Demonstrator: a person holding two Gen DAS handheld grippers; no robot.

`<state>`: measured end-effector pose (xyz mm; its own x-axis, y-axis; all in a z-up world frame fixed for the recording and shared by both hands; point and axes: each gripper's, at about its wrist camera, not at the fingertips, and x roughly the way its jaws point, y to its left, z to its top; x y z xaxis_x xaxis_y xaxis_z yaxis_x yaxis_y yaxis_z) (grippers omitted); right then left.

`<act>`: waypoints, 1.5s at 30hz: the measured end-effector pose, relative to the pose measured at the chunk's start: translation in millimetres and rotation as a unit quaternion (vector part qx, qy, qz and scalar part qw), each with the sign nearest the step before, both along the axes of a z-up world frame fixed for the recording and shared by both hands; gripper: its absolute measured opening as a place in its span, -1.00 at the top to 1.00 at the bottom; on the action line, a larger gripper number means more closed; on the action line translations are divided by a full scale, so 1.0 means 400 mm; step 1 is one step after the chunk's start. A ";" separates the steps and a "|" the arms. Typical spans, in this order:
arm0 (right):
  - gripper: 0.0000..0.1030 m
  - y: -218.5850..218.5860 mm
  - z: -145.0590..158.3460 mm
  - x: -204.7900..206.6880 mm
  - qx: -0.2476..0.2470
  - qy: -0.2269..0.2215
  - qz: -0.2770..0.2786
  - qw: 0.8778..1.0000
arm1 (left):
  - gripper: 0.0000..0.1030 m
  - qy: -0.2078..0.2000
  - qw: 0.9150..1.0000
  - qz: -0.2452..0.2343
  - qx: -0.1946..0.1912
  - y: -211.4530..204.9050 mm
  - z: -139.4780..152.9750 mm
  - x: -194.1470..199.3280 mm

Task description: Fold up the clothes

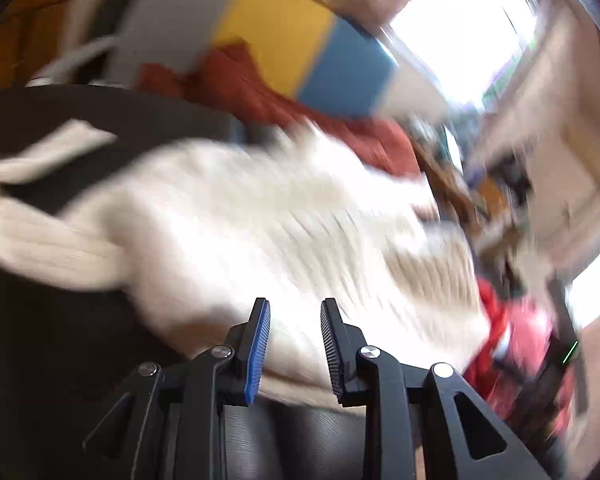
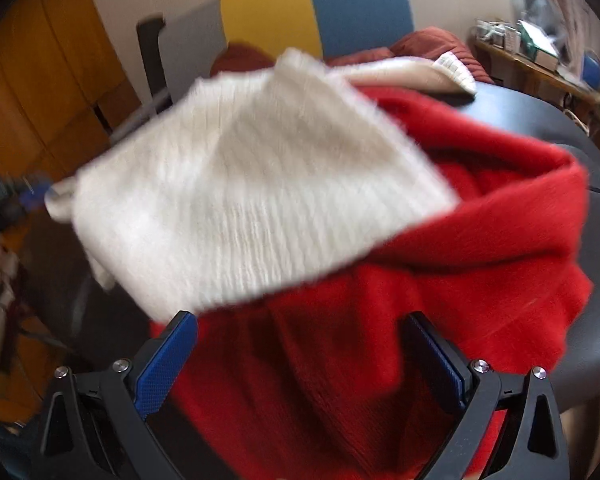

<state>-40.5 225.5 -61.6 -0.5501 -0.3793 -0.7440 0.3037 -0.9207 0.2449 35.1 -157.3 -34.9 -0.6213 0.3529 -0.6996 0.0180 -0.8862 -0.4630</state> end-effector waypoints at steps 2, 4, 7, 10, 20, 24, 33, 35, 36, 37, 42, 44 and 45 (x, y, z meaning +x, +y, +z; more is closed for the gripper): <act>-1.00 0.047 0.062 -0.003 -0.044 0.028 -0.014 0.999 | 0.50 -0.012 1.000 -0.028 -0.003 0.059 -0.034 -0.026; -1.00 0.091 0.108 -0.037 -0.081 0.044 -0.040 0.995 | 0.47 -0.020 0.999 -0.043 -0.004 0.102 -0.058 -0.046; -1.00 0.125 0.151 -0.125 -0.022 0.070 -0.102 0.992 | 0.40 -0.016 0.998 -0.051 -0.024 0.130 -0.066 -0.060; -1.00 0.135 0.138 -0.251 0.092 0.068 -0.154 0.981 | 0.38 -0.019 0.997 -0.063 -0.045 0.141 -0.078 -0.073; -1.00 -0.061 -0.099 -0.485 0.221 -0.027 0.023 0.975 | 0.36 -0.049 0.991 -0.065 -0.103 0.119 -0.107 -0.095; -0.99 0.032 -0.115 -0.508 0.212 -0.024 -0.026 0.977 | 0.36 -0.071 0.991 -0.059 -0.100 0.084 -0.109 -0.104; -0.98 0.322 -0.117 -0.559 0.254 -0.024 -0.188 0.948 | 0.44 -0.089 0.985 -0.057 -0.133 0.070 -0.099 -0.132; -0.98 0.382 -0.116 -0.565 0.272 -0.025 -0.229 0.934 | 0.60 -0.095 0.984 -0.044 -0.145 0.055 -0.101 -0.139; -0.98 0.413 -0.115 -0.568 0.280 -0.025 -0.249 0.927 | 0.60 -0.098 0.985 -0.042 -0.134 0.045 -0.103 -0.143; -0.98 0.443 -0.115 -0.572 0.289 -0.026 -0.269 0.919 | 0.63 -0.101 0.986 -0.040 -0.128 0.038 -0.103 -0.145; -0.99 0.599 -0.101 -0.548 0.310 -0.053 -0.389 0.866 | 0.68 -0.095 0.989 -0.033 -0.111 0.025 -0.091 -0.139; -0.99 0.677 -0.097 -0.537 0.287 -0.078 -0.447 0.844 | 0.54 -0.073 0.994 -0.013 -0.076 -0.017 -0.066 -0.111; -0.99 0.710 -0.095 -0.533 0.274 -0.087 -0.468 0.836 | 0.54 -0.062 0.996 0.005 -0.059 -0.047 -0.051 -0.092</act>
